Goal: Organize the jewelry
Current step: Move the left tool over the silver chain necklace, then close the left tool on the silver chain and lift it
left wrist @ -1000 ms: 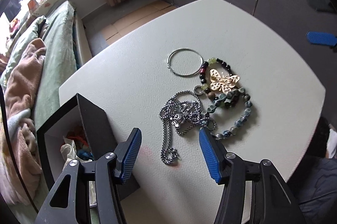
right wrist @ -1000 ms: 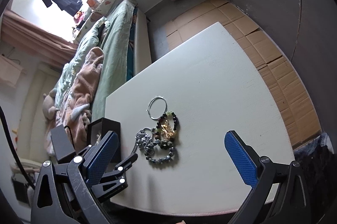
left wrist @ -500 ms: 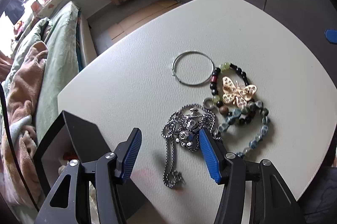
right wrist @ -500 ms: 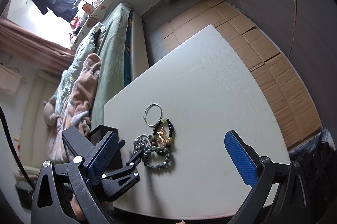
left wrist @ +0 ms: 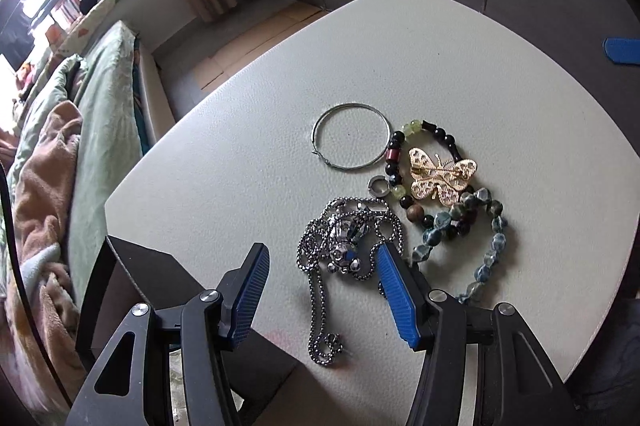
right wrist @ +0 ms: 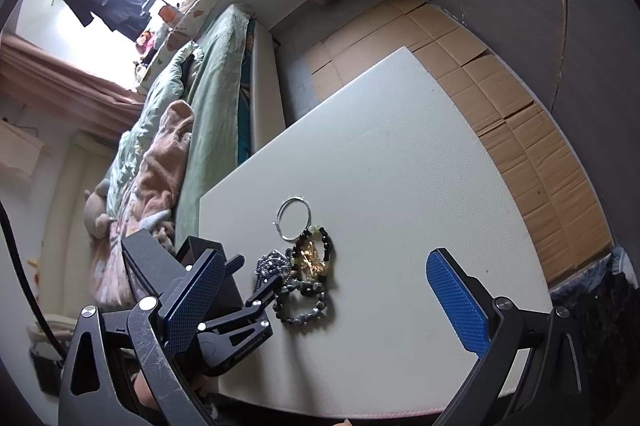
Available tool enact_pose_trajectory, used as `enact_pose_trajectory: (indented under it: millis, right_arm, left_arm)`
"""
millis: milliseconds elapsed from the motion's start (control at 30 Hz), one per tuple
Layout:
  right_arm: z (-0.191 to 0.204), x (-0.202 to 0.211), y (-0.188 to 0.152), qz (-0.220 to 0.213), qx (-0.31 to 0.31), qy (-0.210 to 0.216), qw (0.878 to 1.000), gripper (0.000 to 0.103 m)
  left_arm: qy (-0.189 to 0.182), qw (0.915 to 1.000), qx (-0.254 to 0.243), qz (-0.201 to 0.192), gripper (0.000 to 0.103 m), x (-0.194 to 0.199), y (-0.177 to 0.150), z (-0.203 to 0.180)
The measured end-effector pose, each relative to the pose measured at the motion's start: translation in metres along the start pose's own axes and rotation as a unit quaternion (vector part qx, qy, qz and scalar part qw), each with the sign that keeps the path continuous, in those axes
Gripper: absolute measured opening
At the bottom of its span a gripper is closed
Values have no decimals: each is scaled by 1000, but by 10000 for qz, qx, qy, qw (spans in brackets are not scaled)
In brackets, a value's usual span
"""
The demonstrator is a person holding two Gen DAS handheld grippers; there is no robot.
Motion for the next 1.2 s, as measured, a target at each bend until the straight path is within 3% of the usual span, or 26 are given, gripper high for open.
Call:
enact_pose_trajectory:
  millis: [67, 233, 367, 600, 933, 1033, 1167, 1200]
  right_arm:
    - [0, 1, -2, -1, 8, -8, 10000, 102]
    - [-2, 2, -4, -7, -31, -14, 10000, 102]
    - [-1, 3, -6, -16, -30, -7, 10000, 102]
    - [0, 2, -9, 7, -22, 6, 10000, 102]
    - [-2, 0, -6, 5, -46, -22, 10000, 102]
    - [-2, 1, -3, 2, -32, -23, 10000, 102]
    - [-3, 1, 0, 0, -19, -39, 10000, 102]
    - [-3, 0, 1, 12, -9, -40, 10000, 102]
  left_arm:
    - [-26, 10000, 2, 92, 58, 3, -6, 2]
    - [-537, 9975, 379, 242, 58, 16, -18, 11]
    - [-488, 9955, 770, 239, 58, 24, -19, 28]
    - [-557, 9933, 959, -327, 58, 45, 6, 29]
    - [-561, 9960, 677, 137, 52, 0, 10, 5]
    - [-686, 9942, 812, 182, 52, -9, 10, 5]
    - [-709, 9922, 1022, 116, 40, -12, 11, 12]
    - [-672, 9922, 1041, 102, 27, -11, 10, 14]
Point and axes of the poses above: each gripper's, at about its wrist camera, not at the fingertips, and x roughly against the way its jaws point, z to its left, y to its top, the point moved 9 cm from there along -x, roughly the way its jaws point, and after that the axes turned 5 degrees about y, right-handed, at the moved point
